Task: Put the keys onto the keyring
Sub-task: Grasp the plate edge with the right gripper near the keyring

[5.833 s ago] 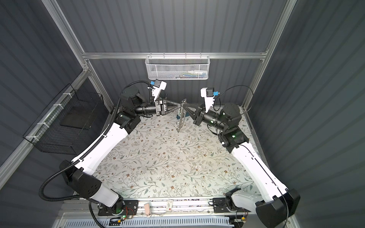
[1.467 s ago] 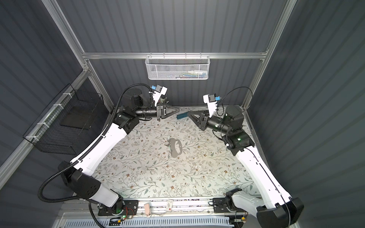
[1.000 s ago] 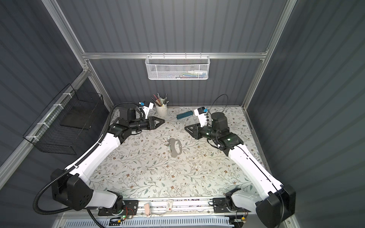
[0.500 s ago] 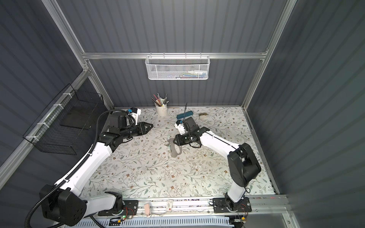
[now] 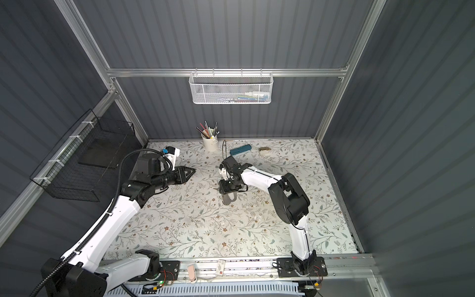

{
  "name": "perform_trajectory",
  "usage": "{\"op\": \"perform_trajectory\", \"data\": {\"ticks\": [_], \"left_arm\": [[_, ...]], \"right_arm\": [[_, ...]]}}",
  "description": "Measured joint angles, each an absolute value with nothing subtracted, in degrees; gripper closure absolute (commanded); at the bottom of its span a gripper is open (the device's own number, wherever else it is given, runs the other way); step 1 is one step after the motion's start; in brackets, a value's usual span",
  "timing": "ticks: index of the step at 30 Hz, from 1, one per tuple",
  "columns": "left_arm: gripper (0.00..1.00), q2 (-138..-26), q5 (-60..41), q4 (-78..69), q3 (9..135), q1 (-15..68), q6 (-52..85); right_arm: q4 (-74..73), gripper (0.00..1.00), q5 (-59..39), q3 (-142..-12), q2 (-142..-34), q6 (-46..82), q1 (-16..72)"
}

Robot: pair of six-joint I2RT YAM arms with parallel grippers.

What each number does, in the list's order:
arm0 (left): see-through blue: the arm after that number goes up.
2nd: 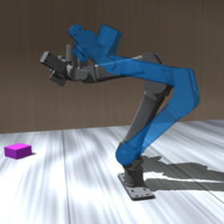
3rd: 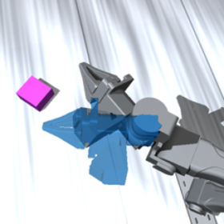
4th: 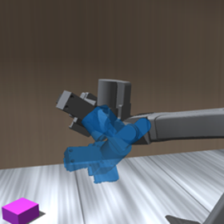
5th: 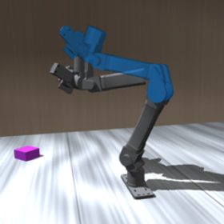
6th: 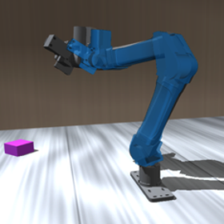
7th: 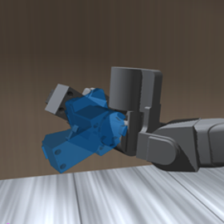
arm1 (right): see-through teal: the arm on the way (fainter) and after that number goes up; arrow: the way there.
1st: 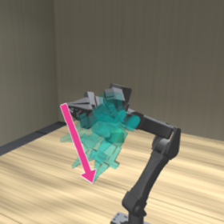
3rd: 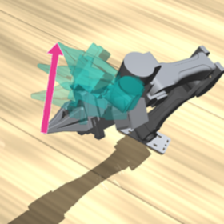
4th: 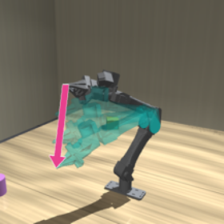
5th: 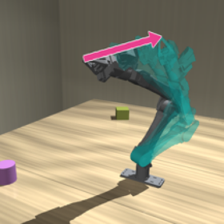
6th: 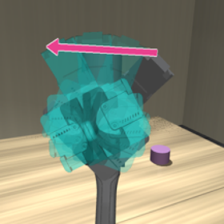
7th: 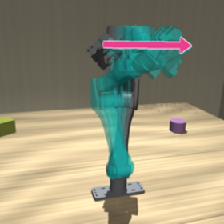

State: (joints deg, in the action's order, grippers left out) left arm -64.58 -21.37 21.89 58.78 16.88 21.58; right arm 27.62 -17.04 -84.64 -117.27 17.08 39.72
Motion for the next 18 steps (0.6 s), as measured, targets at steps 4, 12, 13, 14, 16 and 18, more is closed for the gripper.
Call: {"op": "perform_trajectory", "data": {"ticks": [4, 12, 13, 14, 16, 18], "left_arm": [[0.69, -64.5, -21.4, 22.3, 58.7, 16.9, 21.1], [0.71, -64.5, -21.5, 23.3, 58.8, 16.9, 20.2], [0.71, -64.5, -21.5, 23.3, 58.8, 16.9, 20.1], [0.71, -64.5, -21.6, 23.4, 58.8, 16.9, 20.1], [0.71, -64.5, -21.6, 23.4, 58.8, 16.9, 20.0], [0.71, -64.5, -21.6, 23.5, 58.8, 16.9, 20.0]], "right_arm": [[27.2, 0.54, -16.0, -82.4, -117.4, 18.7, 39.8], [22.4, 0.54, -16.0, -74.0, -113.9, 22.5, 35.5], [22.1, 0.54, -16.0, -73.5, -113.5, 22.7, 35.0], [21.8, 0.54, -15.8, -72.8, -113.0, 22.9, 34.6], [21.3, 0.54, -15.2, -71.1, -111.9, 23.1, 34.0], [21.1, 0.54, -14.6, -69.4, -110.6, 23.2, 33.4]]}}
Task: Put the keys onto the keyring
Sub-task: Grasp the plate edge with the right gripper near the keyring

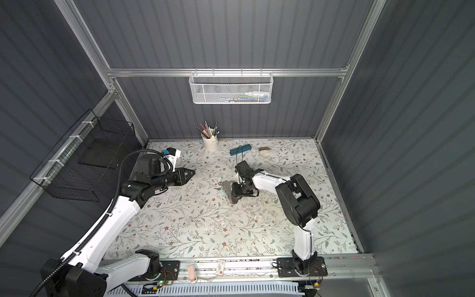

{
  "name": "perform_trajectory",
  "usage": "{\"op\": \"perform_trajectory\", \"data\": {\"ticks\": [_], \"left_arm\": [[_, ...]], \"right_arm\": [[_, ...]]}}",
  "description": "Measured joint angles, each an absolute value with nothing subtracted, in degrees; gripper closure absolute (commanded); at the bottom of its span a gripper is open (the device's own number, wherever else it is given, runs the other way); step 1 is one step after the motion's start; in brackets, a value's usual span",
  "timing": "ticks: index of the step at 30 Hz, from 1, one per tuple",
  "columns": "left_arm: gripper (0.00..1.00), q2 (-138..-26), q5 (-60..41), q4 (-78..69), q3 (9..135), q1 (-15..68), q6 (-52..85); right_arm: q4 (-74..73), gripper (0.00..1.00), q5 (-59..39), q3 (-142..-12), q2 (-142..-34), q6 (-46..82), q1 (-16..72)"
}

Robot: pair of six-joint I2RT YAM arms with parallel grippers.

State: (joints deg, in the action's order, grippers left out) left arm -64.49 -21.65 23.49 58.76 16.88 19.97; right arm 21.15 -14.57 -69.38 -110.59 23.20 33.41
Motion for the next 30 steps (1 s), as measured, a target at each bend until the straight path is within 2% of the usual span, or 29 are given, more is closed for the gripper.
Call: {"op": "perform_trajectory", "data": {"ticks": [8, 16, 22, 26, 30], "left_arm": [[0.72, -64.5, -22.1, 23.6, 58.8, 16.9, 19.9], [0.72, -64.5, -23.5, 23.5, 58.7, 16.9, 19.9], [0.72, -64.6, -25.1, 23.2, 58.0, 16.9, 19.9], [0.72, -64.6, -25.7, 23.2, 57.7, 16.9, 19.8], [0.72, -64.6, -25.8, 23.4, 57.7, 16.9, 19.4]], "right_arm": [[21.1, 0.55, -13.5, -62.6, -105.3, 23.6, 30.6], [24.4, 0.51, -13.5, -61.8, -102.1, 22.5, 30.3], [26.9, 0.53, -16.5, -72.7, -103.6, 18.1, 30.3], [27.9, 0.59, -19.9, -81.7, -108.6, 14.9, 30.3], [29.5, 0.6, -22.4, -85.9, -114.0, 12.0, 30.3]]}}
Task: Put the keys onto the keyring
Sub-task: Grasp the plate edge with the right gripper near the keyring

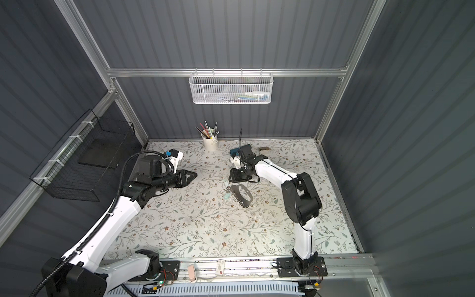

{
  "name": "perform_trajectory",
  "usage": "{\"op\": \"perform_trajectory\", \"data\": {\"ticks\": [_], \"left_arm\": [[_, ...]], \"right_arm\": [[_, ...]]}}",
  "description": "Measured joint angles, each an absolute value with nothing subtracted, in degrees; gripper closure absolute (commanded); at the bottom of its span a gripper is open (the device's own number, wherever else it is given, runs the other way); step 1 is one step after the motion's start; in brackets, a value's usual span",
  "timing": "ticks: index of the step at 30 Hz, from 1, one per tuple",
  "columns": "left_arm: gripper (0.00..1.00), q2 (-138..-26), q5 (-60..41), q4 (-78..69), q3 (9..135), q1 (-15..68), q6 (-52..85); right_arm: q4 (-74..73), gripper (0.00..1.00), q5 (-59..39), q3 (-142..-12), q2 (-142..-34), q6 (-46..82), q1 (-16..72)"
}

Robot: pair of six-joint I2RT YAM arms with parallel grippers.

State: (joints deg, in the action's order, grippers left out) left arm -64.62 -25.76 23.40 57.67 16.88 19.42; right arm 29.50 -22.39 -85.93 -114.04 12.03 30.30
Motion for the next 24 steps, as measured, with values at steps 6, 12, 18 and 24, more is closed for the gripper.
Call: {"op": "perform_trajectory", "data": {"ticks": [6, 12, 18, 24], "left_arm": [[0.73, -64.6, -25.8, 24.1, 57.7, 16.9, 18.5], [0.73, -64.9, -25.9, 24.4, 57.7, 16.9, 18.3], [0.74, -65.1, -26.2, 24.4, 57.7, 16.9, 18.3], [0.74, -65.1, -26.2, 24.4, 57.7, 16.9, 18.3]], "right_arm": [[32.1, 0.64, -25.2, -85.9, -117.9, 9.3, 30.3], [32.3, 0.69, -26.4, -85.9, -118.4, 7.6, 30.3], [32.7, 0.7, -26.8, -85.7, -119.6, 6.9, 30.3], [32.6, 0.71, -26.8, -85.3, -119.7, 6.7, 30.3]]}}
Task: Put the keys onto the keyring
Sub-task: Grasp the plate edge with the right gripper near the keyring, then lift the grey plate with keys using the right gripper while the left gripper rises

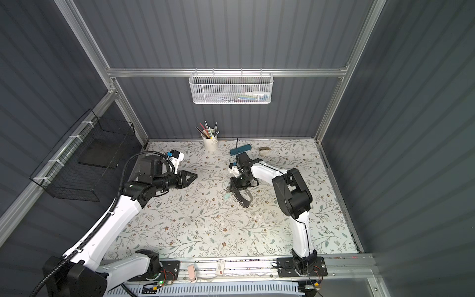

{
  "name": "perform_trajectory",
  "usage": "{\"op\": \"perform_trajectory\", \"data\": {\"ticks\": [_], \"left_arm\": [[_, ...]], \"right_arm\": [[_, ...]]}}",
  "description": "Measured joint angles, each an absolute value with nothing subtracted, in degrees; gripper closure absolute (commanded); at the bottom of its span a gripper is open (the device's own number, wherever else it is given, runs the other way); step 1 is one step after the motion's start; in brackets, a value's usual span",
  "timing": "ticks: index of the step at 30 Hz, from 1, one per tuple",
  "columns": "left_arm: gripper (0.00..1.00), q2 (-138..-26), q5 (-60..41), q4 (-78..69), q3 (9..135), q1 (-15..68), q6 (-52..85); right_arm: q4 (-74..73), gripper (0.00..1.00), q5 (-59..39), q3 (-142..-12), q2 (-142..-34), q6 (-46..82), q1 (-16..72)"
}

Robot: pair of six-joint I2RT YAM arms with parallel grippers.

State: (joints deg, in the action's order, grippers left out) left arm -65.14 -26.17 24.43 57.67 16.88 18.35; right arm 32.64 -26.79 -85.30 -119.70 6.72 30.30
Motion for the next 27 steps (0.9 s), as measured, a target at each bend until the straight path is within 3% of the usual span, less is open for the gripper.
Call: {"op": "perform_trajectory", "data": {"ticks": [13, 24, 27], "left_arm": [[0.75, -65.1, -26.2, 24.4, 57.7, 16.9, 18.3], [0.75, -65.1, -26.2, 24.4, 57.7, 16.9, 18.2], [0.75, -65.1, -26.2, 24.4, 57.7, 16.9, 18.2]], "right_arm": [[31.7, 0.72, -26.2, -85.0, -120.9, 6.4, 30.3], [30.3, 0.98, -27.3, -84.4, -121.2, 6.0, 30.3], [29.5, 1.0, -27.7, -83.4, -120.1, 6.1, 30.3]]}}
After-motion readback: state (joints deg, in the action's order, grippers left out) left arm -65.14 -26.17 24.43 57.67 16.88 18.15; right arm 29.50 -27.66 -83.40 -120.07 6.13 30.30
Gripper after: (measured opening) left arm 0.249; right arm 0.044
